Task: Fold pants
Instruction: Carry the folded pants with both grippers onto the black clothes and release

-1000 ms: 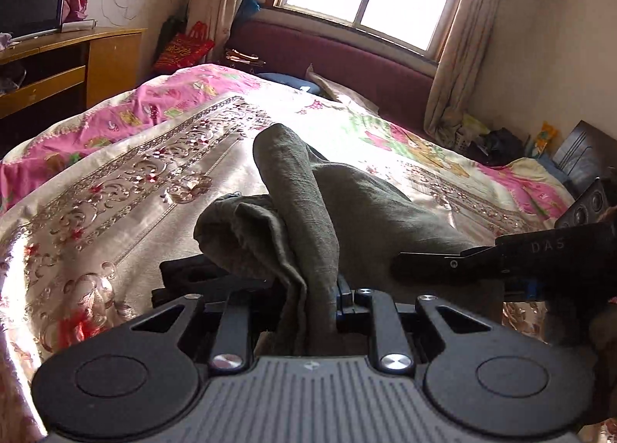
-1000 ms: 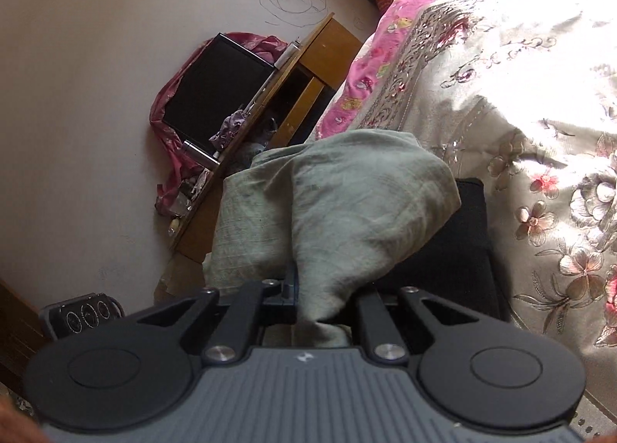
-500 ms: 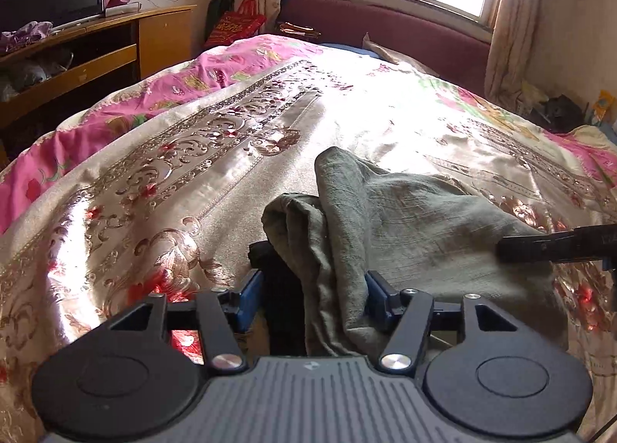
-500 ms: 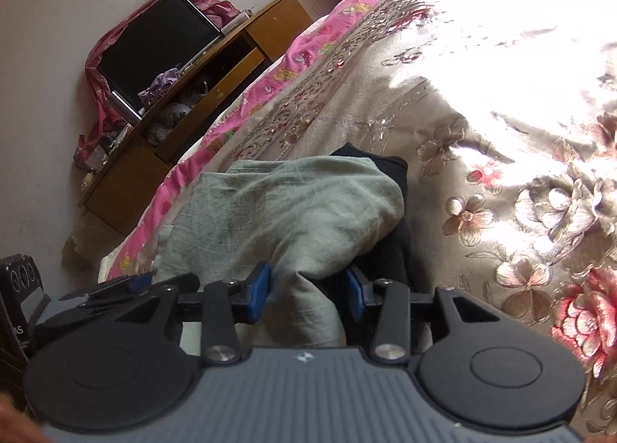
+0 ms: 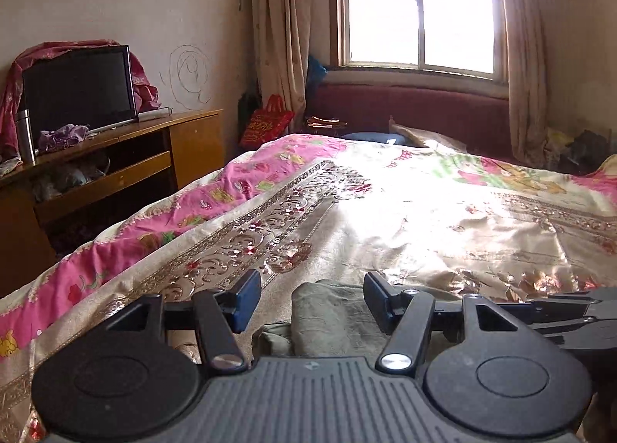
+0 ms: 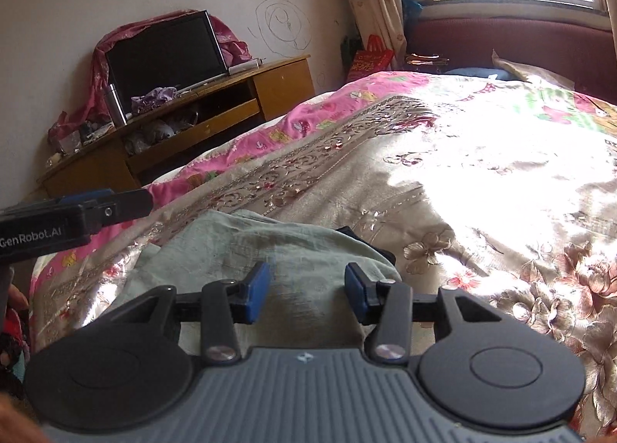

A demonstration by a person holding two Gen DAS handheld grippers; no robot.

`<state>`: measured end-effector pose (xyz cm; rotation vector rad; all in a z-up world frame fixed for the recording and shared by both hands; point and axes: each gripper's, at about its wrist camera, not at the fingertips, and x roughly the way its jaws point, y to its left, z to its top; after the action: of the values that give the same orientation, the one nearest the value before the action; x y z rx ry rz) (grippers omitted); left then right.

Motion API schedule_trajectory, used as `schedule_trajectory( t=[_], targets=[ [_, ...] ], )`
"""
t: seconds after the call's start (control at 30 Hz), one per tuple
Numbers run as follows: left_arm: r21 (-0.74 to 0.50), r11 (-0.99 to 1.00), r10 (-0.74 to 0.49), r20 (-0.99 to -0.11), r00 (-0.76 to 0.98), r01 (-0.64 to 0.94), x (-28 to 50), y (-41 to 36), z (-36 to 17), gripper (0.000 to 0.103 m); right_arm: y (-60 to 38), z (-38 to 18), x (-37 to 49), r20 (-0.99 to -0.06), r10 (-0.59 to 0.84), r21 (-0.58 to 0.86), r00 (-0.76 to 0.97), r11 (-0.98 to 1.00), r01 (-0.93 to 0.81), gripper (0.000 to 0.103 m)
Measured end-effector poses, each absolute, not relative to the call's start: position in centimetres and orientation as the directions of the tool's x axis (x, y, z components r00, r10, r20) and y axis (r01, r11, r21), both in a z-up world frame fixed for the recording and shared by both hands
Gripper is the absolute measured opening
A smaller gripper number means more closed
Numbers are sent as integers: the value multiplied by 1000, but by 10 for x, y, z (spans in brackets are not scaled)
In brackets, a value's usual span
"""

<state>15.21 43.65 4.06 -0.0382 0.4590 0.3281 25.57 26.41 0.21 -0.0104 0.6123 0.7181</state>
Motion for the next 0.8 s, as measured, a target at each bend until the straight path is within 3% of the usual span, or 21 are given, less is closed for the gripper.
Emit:
schedule_trajectory(
  t=[0.2, 0.43, 0.63, 0.8],
  targets=[
    [83, 931, 333, -588, 737, -355, 169, 449, -18, 77, 262, -26, 271, -574, 592, 204, 566, 773, -601, 45],
    [65, 919, 353, -577, 736, -390, 153, 447, -5, 78, 240, -1, 246, -533, 607, 216, 589, 771, -599, 45],
    [138, 873, 452, -589, 669, -468, 135, 443, 10, 78, 198, 18, 216, -560, 591, 229, 580, 784, -577, 45],
    [112, 891, 416, -587, 694, -440, 107, 400, 27, 78, 145, 28, 182, -569, 556, 240, 606, 817, -524, 45]
  ],
)
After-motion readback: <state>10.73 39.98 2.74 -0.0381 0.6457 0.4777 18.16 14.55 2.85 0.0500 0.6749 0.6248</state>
